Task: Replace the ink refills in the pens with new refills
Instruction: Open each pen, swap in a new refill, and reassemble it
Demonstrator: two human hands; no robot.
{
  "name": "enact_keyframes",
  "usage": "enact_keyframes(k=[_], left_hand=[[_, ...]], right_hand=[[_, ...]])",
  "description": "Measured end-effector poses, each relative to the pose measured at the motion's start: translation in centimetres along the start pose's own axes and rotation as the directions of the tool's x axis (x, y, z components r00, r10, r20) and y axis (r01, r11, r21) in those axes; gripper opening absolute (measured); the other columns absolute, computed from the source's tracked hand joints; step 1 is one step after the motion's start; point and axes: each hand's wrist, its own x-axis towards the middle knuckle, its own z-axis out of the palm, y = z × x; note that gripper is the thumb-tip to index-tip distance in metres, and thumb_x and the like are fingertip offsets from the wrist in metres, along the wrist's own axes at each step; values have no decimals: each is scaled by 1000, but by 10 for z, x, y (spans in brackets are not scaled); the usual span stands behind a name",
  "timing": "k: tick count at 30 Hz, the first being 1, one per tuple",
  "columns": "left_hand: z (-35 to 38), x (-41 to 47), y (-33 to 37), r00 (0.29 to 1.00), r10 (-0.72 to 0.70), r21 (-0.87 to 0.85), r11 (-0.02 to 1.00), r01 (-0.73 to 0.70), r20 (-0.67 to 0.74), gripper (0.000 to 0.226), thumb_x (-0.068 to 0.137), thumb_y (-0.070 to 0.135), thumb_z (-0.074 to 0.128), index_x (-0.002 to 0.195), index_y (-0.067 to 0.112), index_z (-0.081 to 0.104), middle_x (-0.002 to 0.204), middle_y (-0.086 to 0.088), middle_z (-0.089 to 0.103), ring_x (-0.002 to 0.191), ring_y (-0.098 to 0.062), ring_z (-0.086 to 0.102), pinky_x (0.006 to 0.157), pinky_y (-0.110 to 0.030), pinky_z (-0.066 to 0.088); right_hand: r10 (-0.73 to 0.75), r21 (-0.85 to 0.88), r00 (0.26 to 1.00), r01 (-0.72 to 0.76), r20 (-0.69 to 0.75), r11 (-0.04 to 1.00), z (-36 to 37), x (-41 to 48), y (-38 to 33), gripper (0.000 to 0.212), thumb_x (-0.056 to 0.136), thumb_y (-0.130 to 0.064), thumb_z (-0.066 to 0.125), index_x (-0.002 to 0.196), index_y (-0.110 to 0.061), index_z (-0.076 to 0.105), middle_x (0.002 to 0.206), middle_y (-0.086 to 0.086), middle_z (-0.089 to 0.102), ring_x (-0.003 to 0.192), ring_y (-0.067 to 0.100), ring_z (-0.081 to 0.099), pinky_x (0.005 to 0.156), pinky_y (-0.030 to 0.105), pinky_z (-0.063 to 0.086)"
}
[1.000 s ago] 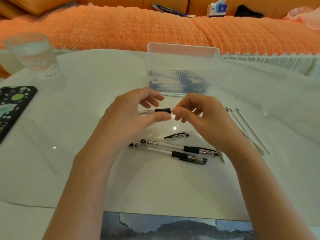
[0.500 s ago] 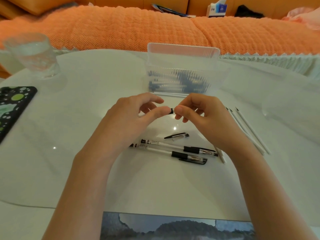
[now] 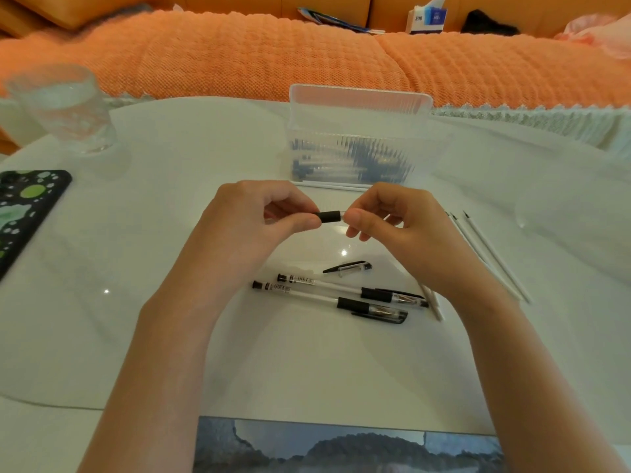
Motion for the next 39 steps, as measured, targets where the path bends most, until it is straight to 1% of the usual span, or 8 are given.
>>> enact_keyframes(k=[3,8,13,17,20,23,30,39], left_hand=[[-1,0,-3,1000,-5,4,1000,5,-22,4,77,31,73,79,33,71,76,12,66,75,0,59,68,-13,40],[-5,1,-6,999,-9,0,1000,9,-49,3,78,30,73,79,32,70,69,15,63,75,-7,60,71,-21,44],[-5,1,-5,999,-17,20,1000,18,-49,4,78,32,73,79,34,70,69,20,62,66,0,55,59,-4,38],[-6,0,-5,999,-16,24,1000,17,-47,3,78,32,73,79,34,70,68,22,61,61,5,50,56,-1,34],[-7,1,-6,999,-16,28,999,17,-47,4,78,32,73,79,34,70,68,24,60,60,6,50,55,0,33],[-6,1,-7,999,-11,39,999,12,-44,4,78,33,73,79,34,70,70,24,61,62,7,50,55,-1,33],[-3,1,-6,999,7,49,999,-6,-31,4,77,33,73,80,34,71,68,23,61,62,8,50,55,-1,33],[10,3,1,999,39,-1,999,-39,27,3,81,19,70,83,22,71,71,11,71,62,0,61,56,-3,36]], right_hand=[[19,-7,1000,-18,20,1000,-4,-1,3,10,83,-36,66,86,-27,66,79,-12,69,74,1,60,68,14,45],[102,-220,971,-53,216,974,-9,-4,12,16,76,-34,74,91,-34,69,90,-16,63,82,0,50,68,13,36],[73,-318,964,13,256,948,-5,-6,12,11,75,-31,76,85,-30,71,96,-17,57,93,-1,44,70,11,32],[75,-219,994,-57,77,974,-11,-5,13,4,80,-26,72,84,-26,71,83,-13,65,77,-5,54,66,12,39],[55,-89,997,-60,-60,994,-19,-4,12,4,83,-19,69,87,-21,69,78,-10,69,73,4,64,70,14,48],[29,-36,991,-34,-128,999,-20,-4,10,7,85,-15,67,87,-21,68,77,-10,68,69,8,65,65,15,49],[5,-34,996,-9,-95,999,-13,-4,3,7,86,-17,66,91,-20,68,77,-11,67,71,5,63,73,21,51],[1,90,997,6,-73,996,-6,0,5,10,81,-6,70,83,-16,69,69,-7,67,62,2,59,63,13,47]])
